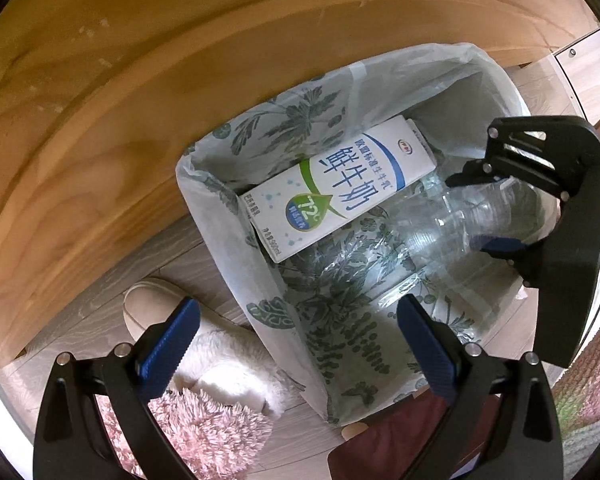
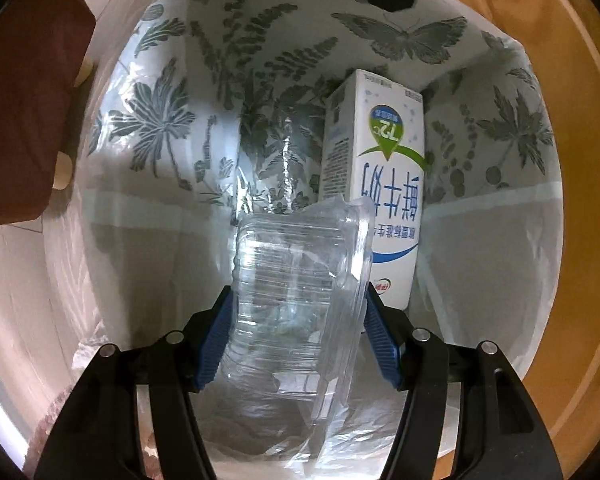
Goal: Collect trash
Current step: 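Lower the clear clamshell box into the bin and open the right tool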
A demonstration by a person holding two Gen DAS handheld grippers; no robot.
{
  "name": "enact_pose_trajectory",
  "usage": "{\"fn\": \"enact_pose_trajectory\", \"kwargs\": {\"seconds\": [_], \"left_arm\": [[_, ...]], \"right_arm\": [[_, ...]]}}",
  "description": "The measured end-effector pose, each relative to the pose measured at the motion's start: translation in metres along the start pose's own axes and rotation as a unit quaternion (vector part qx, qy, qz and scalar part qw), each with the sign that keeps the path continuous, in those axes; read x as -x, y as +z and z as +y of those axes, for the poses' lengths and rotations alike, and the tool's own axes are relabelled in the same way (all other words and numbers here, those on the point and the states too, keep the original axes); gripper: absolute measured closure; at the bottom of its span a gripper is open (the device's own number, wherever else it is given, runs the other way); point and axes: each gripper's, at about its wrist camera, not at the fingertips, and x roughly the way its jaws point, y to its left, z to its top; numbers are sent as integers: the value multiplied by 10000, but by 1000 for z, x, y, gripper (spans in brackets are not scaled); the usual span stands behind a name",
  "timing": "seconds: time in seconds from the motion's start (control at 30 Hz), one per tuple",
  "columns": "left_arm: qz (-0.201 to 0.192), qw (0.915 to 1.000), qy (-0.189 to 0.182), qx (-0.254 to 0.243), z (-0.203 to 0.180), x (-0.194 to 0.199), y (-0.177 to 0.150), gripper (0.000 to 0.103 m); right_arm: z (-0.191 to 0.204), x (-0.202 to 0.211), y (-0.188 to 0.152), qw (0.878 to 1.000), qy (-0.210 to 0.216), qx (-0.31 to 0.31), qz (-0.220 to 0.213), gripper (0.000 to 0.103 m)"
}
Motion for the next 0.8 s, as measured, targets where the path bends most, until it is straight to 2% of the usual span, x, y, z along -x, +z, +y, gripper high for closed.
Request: {"fn": "enact_pose_trajectory", "kwargs": {"seconds": [0.1,0.17,0.3,0.4,0.57,0.8], "left_arm": [[2,10000,-12,19,1,0,0,8],[6,10000,-12,14,1,0,1,8],[-20,10000,-24,16,3,2,1,8],[-14,10000,-24,36,4,2,1,8],[-50,10000,-34,37,3,5,2,8],[-50,10000,-26,33,1,5,1,8]], "right_arm": [[5,8,5,9995,-206,203,-149,42],[5,3,4,9998,-122,126,-72,42],[-8,-11,-3,9980,434,-430,148,42],[-21,-23,-10,9906,926,-963,307,42],[-33,-27,-14,9840,1106,-1323,447,42],[-42,-30,-10,9805,1102,-1539,520,41]]}}
